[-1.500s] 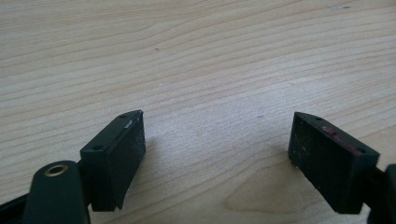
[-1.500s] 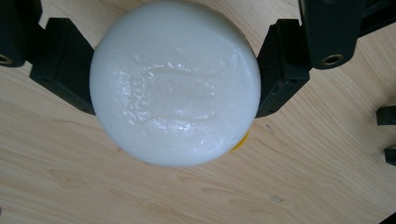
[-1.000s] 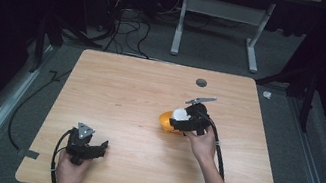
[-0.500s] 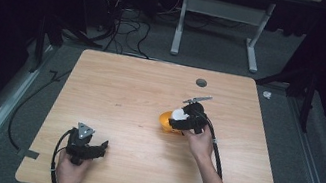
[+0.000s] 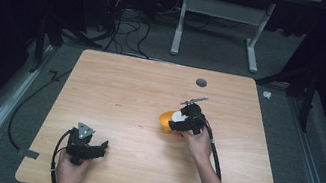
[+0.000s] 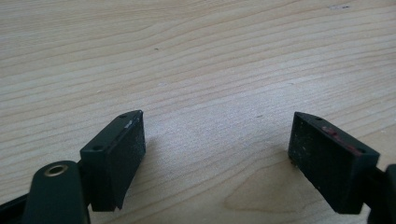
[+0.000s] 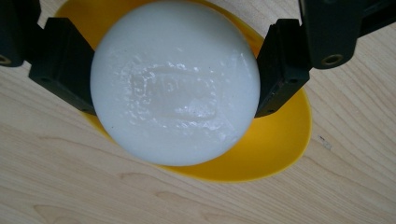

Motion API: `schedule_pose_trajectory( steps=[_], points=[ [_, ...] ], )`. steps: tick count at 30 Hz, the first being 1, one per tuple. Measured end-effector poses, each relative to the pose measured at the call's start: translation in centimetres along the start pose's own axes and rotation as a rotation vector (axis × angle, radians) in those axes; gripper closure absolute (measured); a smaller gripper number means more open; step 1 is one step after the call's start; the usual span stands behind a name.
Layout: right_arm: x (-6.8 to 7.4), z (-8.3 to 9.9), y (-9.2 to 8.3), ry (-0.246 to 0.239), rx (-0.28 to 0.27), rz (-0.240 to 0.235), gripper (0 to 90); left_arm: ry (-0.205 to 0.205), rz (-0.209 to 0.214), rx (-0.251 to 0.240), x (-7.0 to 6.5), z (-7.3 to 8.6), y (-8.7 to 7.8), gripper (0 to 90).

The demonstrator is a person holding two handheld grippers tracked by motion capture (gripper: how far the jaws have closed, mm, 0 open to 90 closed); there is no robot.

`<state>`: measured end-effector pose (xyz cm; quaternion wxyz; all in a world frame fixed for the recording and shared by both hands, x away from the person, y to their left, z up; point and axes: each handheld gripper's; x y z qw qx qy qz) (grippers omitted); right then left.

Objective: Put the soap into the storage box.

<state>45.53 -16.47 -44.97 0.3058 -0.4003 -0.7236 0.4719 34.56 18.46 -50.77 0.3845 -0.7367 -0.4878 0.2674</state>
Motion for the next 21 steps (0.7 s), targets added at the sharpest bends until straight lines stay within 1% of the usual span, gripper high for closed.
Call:
schedule_pose_trajectory(
  steps=[3, 4, 12, 13, 14, 17, 21],
  points=[
    [0.0, 0.1, 0.1, 0.005, -0.006, -0.002, 22.9, 0.001, 0.000, 0.000, 0.0, 0.0, 0.0, 19.3],
    [0.0, 0.1, 0.0, 0.010, -0.017, -0.009, 22.8, 0.001, 0.000, 0.001, 0.0, 0.0, 0.0, 19.3],
    [0.0, 0.2, -1.7, -0.002, -0.092, -0.017, 25.0, 0.001, 0.000, 0.000, 0.0, 0.0, 0.0, 19.3],
    [0.0, 0.2, -1.7, -0.002, -0.092, -0.017, 25.0, 0.001, 0.000, 0.000, 0.0, 0.0, 0.0, 19.3],
    [0.1, 0.2, -2.1, -0.006, -0.107, -0.021, 25.1, 0.001, 0.000, 0.000, 0.0, 0.0, 0.0, 19.4],
    [0.1, 0.1, -2.6, -0.014, -0.123, -0.020, 25.2, 0.001, 0.000, 0.000, 0.0, 0.0, 0.0, 19.3],
    [0.0, 0.2, -3.2, -0.015, -0.142, -0.020, 25.2, 0.001, 0.000, 0.000, 0.0, 0.0, 0.0, 19.4]
  ],
)
Point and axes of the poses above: each handheld gripper's, and its own axes: y roughly forward along the jaws, z roughly out of its underside, x roughly to its left, and after that the axes turned 13 degrees about x, right-handed
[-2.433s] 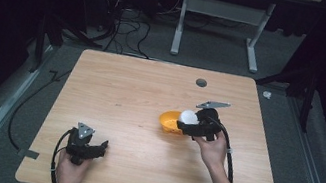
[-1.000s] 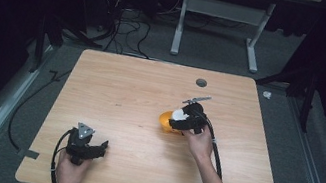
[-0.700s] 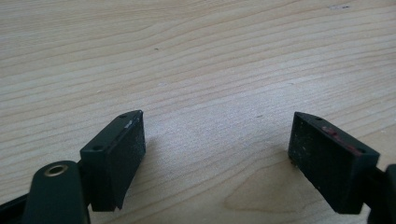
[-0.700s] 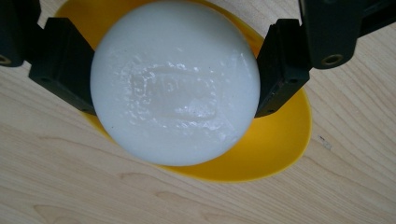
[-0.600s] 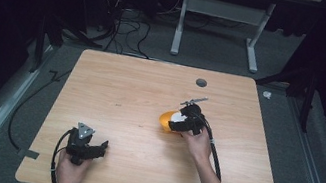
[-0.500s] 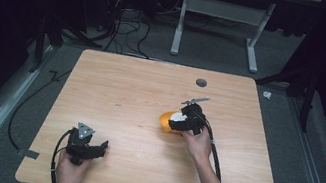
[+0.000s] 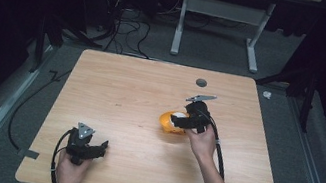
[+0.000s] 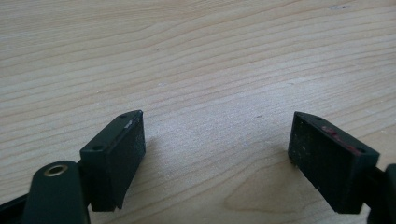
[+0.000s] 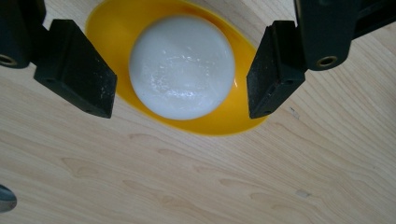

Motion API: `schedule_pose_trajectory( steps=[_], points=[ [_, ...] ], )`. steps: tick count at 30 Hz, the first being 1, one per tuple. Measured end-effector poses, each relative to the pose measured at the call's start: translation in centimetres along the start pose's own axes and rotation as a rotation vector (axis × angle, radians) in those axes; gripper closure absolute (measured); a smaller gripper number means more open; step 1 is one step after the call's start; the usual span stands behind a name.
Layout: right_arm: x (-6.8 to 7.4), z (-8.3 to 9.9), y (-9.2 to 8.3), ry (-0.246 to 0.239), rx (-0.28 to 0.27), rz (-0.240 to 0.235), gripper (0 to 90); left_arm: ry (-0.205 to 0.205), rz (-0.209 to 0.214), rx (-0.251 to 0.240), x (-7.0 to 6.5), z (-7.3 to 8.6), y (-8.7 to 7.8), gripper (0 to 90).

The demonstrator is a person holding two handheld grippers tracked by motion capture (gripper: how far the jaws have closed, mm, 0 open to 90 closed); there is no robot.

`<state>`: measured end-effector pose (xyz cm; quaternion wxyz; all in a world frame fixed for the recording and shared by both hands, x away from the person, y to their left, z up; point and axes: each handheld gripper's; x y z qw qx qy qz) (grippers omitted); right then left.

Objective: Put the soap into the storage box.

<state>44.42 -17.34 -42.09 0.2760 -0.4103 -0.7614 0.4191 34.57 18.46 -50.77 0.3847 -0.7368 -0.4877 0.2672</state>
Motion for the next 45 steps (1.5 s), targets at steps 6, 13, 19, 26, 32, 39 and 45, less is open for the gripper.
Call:
schedule_pose_trajectory(
  steps=[6, 13, 19, 26, 32, 39, 45],
  points=[
    [-0.3, 0.2, -0.8, -0.002, -0.032, -0.001, 25.4, 0.000, 0.000, 0.000, 0.0, 0.0, 0.0, 19.4],
    [-0.7, 0.6, -1.7, -0.001, -0.056, -0.006, 25.5, 0.000, 0.000, -0.001, 0.0, 0.0, 0.0, 19.4],
    [-1.0, 0.9, -2.4, 0.007, -0.068, -0.003, 25.6, 0.000, 0.000, 0.000, 0.0, 0.0, 0.0, 19.4],
    [-1.5, 1.5, -3.2, 0.013, -0.091, 0.003, 26.0, 0.000, 0.000, 0.000, 0.0, 0.0, 0.0, 19.4],
    [-1.7, 2.2, -3.9, -0.004, -0.097, 0.046, 26.5, 0.000, 0.000, 0.000, 0.0, 0.0, 0.0, 19.4],
    [-2.3, 3.0, -4.6, 0.011, -0.113, 0.043, 26.8, 0.000, 0.000, 0.000, 0.0, 0.0, 0.0, 19.4],
    [-2.7, 3.6, -5.3, 0.020, -0.127, 0.054, 27.2, 0.000, 0.000, 0.000, 0.0, 0.0, 0.0, 19.4]
  ],
)
Point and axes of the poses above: each handheld gripper's, and its own axes: y roughly forward along the jaws, z roughly out of its underside, x roughly to its left, and after that the axes turned 13 degrees about x, right-handed
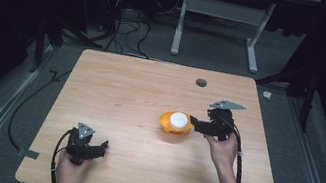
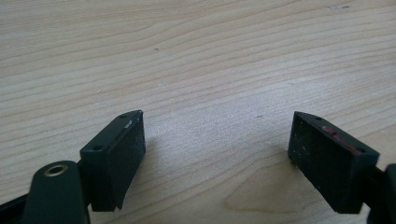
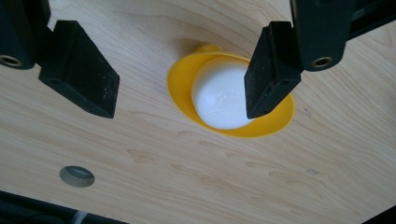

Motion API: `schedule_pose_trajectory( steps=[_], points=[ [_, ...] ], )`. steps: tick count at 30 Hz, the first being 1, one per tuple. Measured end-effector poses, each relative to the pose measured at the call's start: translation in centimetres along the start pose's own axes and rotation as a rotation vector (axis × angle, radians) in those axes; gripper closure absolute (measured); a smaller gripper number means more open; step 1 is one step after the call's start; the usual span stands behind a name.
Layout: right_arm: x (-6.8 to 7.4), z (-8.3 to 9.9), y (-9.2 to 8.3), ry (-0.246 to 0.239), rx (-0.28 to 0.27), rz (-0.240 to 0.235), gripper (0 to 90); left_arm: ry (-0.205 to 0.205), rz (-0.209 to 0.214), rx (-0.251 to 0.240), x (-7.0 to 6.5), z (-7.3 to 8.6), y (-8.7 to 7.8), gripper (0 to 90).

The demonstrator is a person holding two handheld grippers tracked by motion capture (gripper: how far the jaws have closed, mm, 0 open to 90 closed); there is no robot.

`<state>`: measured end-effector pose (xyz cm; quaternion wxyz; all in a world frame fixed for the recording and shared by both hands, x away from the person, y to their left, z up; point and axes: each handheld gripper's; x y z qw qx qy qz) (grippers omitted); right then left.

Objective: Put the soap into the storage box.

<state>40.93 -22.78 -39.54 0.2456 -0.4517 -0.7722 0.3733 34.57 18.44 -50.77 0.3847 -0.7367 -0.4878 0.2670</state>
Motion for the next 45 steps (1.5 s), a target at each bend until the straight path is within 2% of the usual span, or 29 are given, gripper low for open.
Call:
schedule_pose_trajectory(
  steps=[14, 34, 45],
  points=[
    [-0.9, 1.0, -1.2, 0.024, -0.028, -0.001, 27.5, 0.000, 0.000, 0.000, 0.0, 0.0, 0.0, 19.4],
    [-3.1, 3.7, -3.9, 0.079, -0.079, 0.003, 27.8, 0.000, -0.001, 0.002, 0.0, 0.0, 0.0, 19.4],
    [-3.9, 5.1, -4.7, 0.101, -0.098, 0.011, 27.9, -0.003, -0.001, 0.000, 0.0, 0.0, 0.0, 19.4]
  ],
)
Point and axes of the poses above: each handheld gripper's, and its own axes: y roughly forward along the jaws, z roughly out of its underside, x roughly to its left, and after that the axes turned 13 degrees about x, right-handed
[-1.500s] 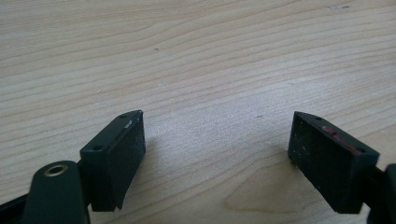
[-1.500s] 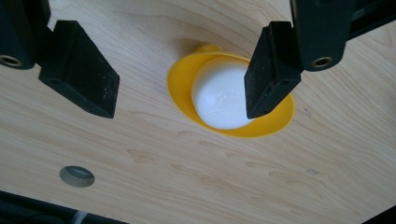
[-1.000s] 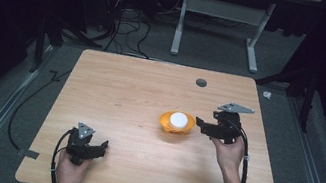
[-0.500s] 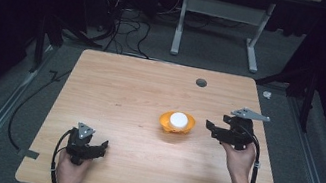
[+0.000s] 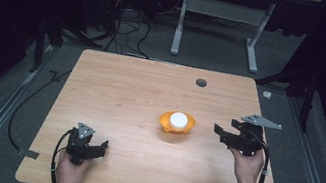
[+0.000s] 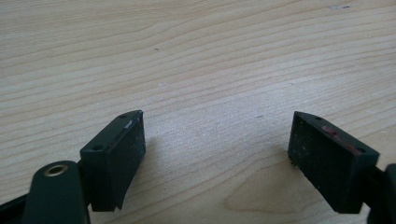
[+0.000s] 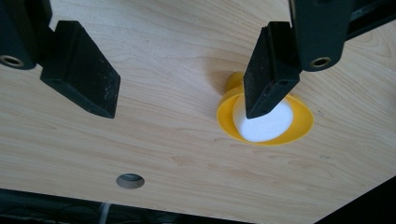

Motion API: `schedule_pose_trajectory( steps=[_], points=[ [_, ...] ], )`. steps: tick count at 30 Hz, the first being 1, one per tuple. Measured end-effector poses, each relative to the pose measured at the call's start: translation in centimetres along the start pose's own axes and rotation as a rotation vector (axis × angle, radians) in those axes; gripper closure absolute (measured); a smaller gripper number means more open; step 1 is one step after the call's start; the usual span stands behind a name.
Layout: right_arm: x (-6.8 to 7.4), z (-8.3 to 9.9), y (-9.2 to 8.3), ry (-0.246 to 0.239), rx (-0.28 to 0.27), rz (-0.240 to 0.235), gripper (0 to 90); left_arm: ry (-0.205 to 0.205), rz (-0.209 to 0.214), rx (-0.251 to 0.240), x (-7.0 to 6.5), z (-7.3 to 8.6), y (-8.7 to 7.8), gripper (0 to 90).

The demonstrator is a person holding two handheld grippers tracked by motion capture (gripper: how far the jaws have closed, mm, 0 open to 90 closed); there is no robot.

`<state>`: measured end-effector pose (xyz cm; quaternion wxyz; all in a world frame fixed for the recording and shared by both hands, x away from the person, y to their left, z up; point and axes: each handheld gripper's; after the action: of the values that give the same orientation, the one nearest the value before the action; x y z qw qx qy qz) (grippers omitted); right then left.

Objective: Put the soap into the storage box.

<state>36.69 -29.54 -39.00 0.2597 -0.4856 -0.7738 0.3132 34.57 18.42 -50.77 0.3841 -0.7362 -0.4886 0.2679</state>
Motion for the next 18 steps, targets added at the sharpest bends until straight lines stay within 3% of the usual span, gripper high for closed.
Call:
schedule_pose_trajectory(
  steps=[18],
  points=[
    [-0.8, 1.9, -1.3, 0.027, -0.014, 0.009, 27.9, 0.002, 0.000, 0.002, 0.0, 0.0, 0.0, 19.4]
  ],
)
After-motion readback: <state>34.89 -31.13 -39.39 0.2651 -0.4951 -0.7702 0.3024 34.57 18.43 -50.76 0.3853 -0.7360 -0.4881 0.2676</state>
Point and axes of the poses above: each handheld gripper's, and its own axes: y roughly forward along the jaws, z roughly out of its underside, x roughly to its left, and after that the axes turned 13 degrees about x, right-handed
